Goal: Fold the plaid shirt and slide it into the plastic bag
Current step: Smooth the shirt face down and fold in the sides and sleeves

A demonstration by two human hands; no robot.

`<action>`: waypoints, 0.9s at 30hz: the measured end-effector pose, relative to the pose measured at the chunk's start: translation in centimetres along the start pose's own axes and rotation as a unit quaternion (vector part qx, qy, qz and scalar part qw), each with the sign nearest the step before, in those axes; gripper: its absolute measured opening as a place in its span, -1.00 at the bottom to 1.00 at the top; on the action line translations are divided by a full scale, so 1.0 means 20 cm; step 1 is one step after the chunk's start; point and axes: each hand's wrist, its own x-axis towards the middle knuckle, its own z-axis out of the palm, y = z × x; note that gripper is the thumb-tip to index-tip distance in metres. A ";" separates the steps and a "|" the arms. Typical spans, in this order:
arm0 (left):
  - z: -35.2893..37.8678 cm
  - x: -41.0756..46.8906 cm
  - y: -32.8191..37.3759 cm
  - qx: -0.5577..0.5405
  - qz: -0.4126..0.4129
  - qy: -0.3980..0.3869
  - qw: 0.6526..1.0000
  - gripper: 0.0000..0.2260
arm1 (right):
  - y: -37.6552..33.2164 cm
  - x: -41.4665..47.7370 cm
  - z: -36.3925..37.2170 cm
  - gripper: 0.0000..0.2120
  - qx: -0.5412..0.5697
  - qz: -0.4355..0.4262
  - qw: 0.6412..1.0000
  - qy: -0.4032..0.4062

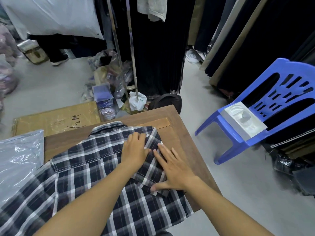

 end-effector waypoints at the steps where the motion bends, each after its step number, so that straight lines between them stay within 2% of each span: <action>1: 0.03 -0.01 -0.03 0.064 0.034 0.020 0.997 -0.49 | 0.01 0.00 0.02 0.22 -0.013 0.002 1.000 0.000; 3: 0.04 -0.02 -0.06 0.120 0.040 0.016 0.992 -0.43 | 0.02 0.00 0.03 0.22 -0.032 0.003 0.999 -0.007; 6: 0.04 -0.01 -0.09 0.120 0.029 -0.038 0.992 -0.41 | 0.01 0.00 0.02 0.24 -0.066 0.008 0.998 -0.023; 9: -0.04 0.00 -0.12 0.014 0.037 -0.058 0.997 -0.47 | -0.05 0.02 -0.03 0.27 -0.067 0.012 0.998 -0.009; 12: -0.17 -0.05 -0.29 -0.058 0.031 -0.006 0.998 -0.64 | -0.21 0.11 -0.09 0.11 -0.033 -0.035 0.998 0.050; 15: -0.30 -0.16 -0.55 -0.071 -0.040 0.070 0.994 -0.76 | -0.45 0.29 -0.11 -0.04 -0.019 -0.110 0.993 0.048; 18: -0.41 -0.34 -0.87 -0.050 -0.162 0.093 0.981 -0.79 | -0.69 0.44 -0.07 -0.05 -0.044 -0.181 0.982 -0.010; 21: -0.49 -0.59 -1.22 -0.030 -0.288 0.074 0.954 -0.74 | -0.90 0.53 -0.01 0.01 -0.066 -0.222 0.972 -0.035; 23: -0.52 -0.75 -1.39 -0.043 -0.359 0.039 0.931 -0.62 | -1.02 0.57 0.02 0.07 -0.076 -0.231 0.969 -0.032; 25: -0.54 -0.86 -1.50 -0.083 -0.398 0.003 0.914 -0.52 | -1.11 0.60 0.04 0.13 -0.069 -0.226 0.971 -0.035; 27: -0.56 -0.93 -1.56 -0.103 -0.399 -0.018 0.911 -0.52 | -1.18 0.63 0.04 0.21 -0.066 -0.216 0.973 -0.046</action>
